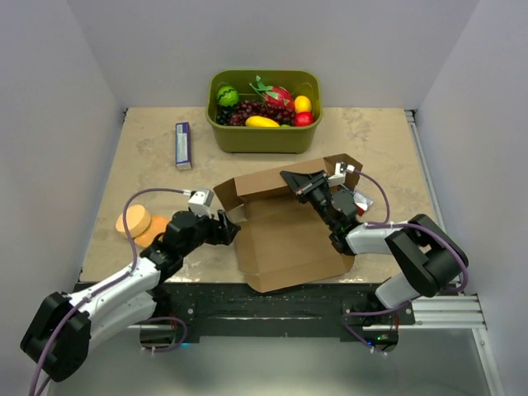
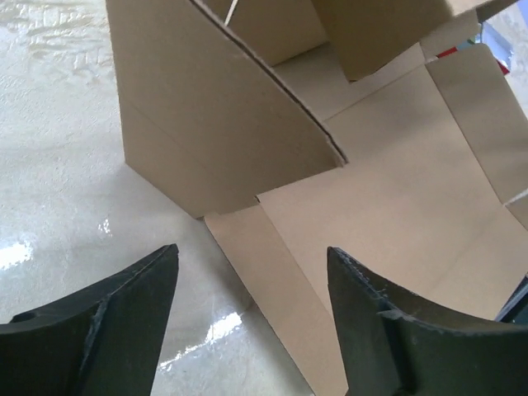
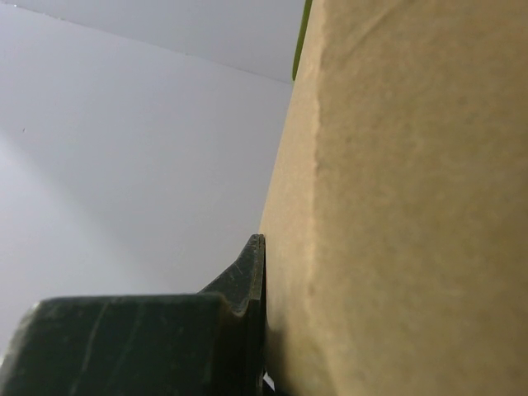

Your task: Fold the paper box

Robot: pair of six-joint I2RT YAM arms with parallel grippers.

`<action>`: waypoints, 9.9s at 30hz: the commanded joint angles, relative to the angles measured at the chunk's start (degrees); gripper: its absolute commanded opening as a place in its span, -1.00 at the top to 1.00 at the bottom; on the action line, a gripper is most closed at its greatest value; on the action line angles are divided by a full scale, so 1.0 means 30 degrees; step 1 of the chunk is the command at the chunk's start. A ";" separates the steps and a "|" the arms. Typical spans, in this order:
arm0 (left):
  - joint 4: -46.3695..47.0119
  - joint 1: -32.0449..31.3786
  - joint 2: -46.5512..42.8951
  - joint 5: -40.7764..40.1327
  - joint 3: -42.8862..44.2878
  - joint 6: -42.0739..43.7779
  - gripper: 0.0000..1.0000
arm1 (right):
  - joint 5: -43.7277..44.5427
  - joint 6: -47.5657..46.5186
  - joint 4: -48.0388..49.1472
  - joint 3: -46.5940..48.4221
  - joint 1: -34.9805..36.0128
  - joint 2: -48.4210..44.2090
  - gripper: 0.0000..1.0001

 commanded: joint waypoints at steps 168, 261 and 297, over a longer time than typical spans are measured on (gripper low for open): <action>-0.1660 -0.3649 0.7395 -0.7856 0.6162 0.4002 1.00 | 0.2208 -1.2682 -0.8921 0.2329 0.8193 0.2191 -0.07; 0.1769 -0.5293 0.1363 -0.4372 0.2881 0.4323 -0.64 | 1.5332 0.4927 -2.1204 0.2093 0.6757 -0.6749 1.00; 0.8650 0.0775 0.6192 0.5939 0.2264 0.5846 -0.42 | 1.4834 0.3609 -2.0061 0.2474 0.6757 -0.6193 1.00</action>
